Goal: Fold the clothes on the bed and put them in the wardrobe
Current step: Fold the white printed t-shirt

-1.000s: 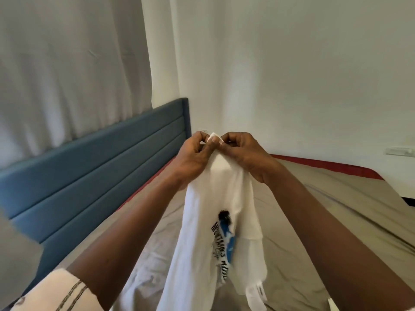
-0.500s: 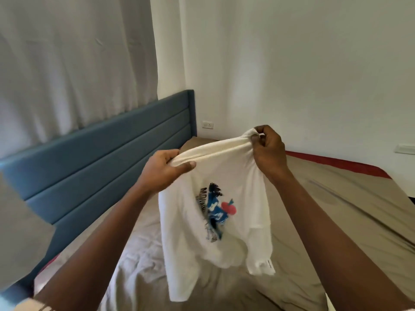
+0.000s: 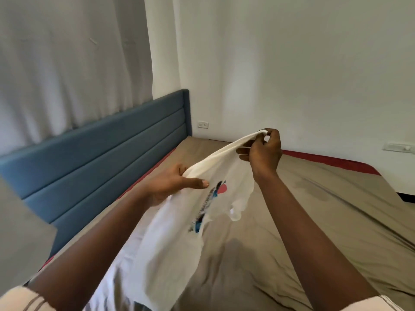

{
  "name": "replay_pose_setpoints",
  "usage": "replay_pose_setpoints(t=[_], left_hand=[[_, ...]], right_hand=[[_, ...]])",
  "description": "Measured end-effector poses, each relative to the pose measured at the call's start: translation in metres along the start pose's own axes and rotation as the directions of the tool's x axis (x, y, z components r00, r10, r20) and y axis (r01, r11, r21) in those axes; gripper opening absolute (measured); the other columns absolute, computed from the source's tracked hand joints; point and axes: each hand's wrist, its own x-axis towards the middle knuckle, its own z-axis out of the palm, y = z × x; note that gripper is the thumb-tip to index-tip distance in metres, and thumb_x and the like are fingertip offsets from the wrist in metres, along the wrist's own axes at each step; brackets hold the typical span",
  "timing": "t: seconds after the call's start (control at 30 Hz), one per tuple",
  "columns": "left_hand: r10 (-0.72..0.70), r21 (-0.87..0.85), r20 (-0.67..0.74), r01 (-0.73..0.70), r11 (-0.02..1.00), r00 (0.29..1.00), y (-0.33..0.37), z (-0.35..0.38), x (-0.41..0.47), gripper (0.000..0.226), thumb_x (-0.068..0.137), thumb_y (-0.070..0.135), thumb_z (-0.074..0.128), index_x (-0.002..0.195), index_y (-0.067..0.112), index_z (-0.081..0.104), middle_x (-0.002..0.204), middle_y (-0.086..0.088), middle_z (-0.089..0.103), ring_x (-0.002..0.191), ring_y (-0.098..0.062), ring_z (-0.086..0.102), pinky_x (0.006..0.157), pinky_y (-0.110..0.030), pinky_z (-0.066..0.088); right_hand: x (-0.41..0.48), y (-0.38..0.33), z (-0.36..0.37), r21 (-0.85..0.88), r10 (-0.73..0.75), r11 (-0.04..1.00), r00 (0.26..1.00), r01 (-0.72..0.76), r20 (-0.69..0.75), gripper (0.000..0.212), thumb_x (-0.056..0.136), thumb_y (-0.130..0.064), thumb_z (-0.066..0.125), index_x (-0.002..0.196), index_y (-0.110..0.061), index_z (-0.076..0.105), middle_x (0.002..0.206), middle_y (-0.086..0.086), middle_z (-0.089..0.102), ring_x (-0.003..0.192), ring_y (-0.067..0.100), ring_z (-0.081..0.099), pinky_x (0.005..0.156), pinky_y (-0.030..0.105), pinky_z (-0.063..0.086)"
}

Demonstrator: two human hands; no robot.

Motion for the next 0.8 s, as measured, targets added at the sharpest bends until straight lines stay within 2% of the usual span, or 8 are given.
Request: replay_pose_setpoints(t=[0.1, 0.17, 0.23, 0.27, 0.4, 0.57, 0.73, 0.8], left_hand=[[0.002, -0.329, -0.049, -0.018, 0.944, 0.999, -0.01, 0.001, 0.002, 0.033, 0.083, 0.023, 0.082, 0.107, 0.003, 0.073, 0.109, -0.018, 0.077, 0.093, -0.03, 0.076, 0.078, -0.042, 0.064], [0.068, 0.083, -0.341, -0.042, 0.996, 0.938, -0.02, -0.008, 0.016, 0.026, 0.082, 0.033, 0.086, 0.1, 0.019, 0.073, 0.099, -0.007, 0.078, 0.089, -0.025, 0.075, 0.079, -0.044, 0.064], [0.172, 0.652, -0.435, 0.177, 0.738, 0.884, -0.026, -0.019, 0.026, 0.033, 0.076, 0.051, 0.085, 0.098, 0.032, 0.068, 0.093, 0.007, 0.073, 0.087, -0.019, 0.07, 0.08, -0.042, 0.061], [0.131, 0.72, -0.4, 0.222, 0.658, 0.907, -0.025, -0.025, 0.025, 0.036, 0.075, 0.055, 0.084, 0.1, 0.034, 0.069, 0.093, 0.009, 0.072, 0.087, -0.017, 0.069, 0.08, -0.039, 0.06], [-0.195, 0.37, 0.208, 0.108, 0.923, 0.958, -0.009, -0.029, 0.003, 0.025, 0.084, 0.037, 0.084, 0.105, 0.024, 0.079, 0.091, 0.007, 0.073, 0.078, -0.008, 0.061, 0.063, -0.025, 0.04], [-0.434, 0.941, 0.032, 0.119, 0.317, 0.901, -0.06, 0.011, 0.003, 0.061, 0.063, 0.058, 0.087, 0.109, 0.022, 0.07, 0.097, 0.003, 0.072, 0.093, -0.021, 0.069, 0.09, -0.037, 0.058], [-0.122, 0.35, -0.024, 0.122, 0.929, 0.992, -0.084, 0.01, -0.007, 0.03, 0.081, 0.024, 0.087, 0.105, 0.011, 0.074, 0.096, -0.006, 0.078, 0.087, -0.027, 0.074, 0.073, -0.033, 0.061], [-0.052, 0.179, -0.056, 0.061, 0.982, 0.997, -0.089, 0.0, -0.01, 0.033, 0.08, 0.017, 0.087, 0.109, 0.011, 0.072, 0.1, -0.008, 0.077, 0.091, -0.025, 0.074, 0.079, -0.042, 0.063]], right_hand=[[-0.002, 0.001, 0.0, 0.108, 0.001, 0.994, 1.0, -0.003, 0.011, 0.015, 0.108, -0.01, 0.042, 0.11, -0.018, 0.054, 0.105, 0.018, 0.071, 0.065, 0.028, 0.077, 0.058, 0.039, 0.063], [-0.004, 0.003, -0.001, 0.144, -0.011, 0.989, 1.0, 0.013, -0.017, 0.018, 0.107, -0.007, 0.041, 0.108, -0.019, 0.054, 0.105, 0.018, 0.071, 0.068, 0.027, 0.077, 0.06, 0.039, 0.064], [-0.005, 0.006, -0.003, 0.151, -0.024, 0.988, 0.999, 0.03, -0.039, 0.019, 0.107, -0.006, 0.041, 0.108, -0.019, 0.054, 0.102, 0.016, 0.072, 0.068, 0.027, 0.077, 0.059, 0.038, 0.063], [-0.007, 0.007, -0.005, 0.156, -0.025, 0.987, 0.998, 0.033, -0.056, 0.019, 0.107, -0.006, 0.04, 0.108, -0.019, 0.054, 0.101, 0.014, 0.071, 0.068, 0.026, 0.077, 0.058, 0.037, 0.063], [0.005, 0.019, -0.013, 0.155, 0.025, 0.988, 0.966, 0.016, -0.257, 0.025, 0.102, -0.003, 0.039, 0.107, -0.019, 0.057, 0.102, 0.0, 0.062, 0.083, 0.017, 0.07, 0.06, 0.04, 0.064], [0.013, 0.033, -0.026, 0.083, 0.011, 0.996, 0.9, 0.028, -0.436, 0.025, 0.098, -0.01, 0.039, 0.108, -0.018, 0.061, 0.09, -0.019, 0.057, 0.093, 0.023, 0.068, 0.08, 0.046, 0.061], [0.018, 0.05, -0.044, 0.119, 0.093, 0.992, 0.868, -0.04, -0.488, 0.016, 0.102, -0.015, 0.041, 0.104, -0.025, 0.054, 0.098, -0.007, 0.062, 0.091, 0.021, 0.07, 0.077, 0.05, 0.063], [0.023, 0.051, -0.056, 0.201, 0.148, 0.978, 0.846, -0.05, -0.512, 0.016, 0.106, -0.015, 0.04, 0.114, -0.015, 0.054, 0.103, 0.0, 0.06, 0.084, 0.018, 0.069, 0.07, 0.042, 0.065]])
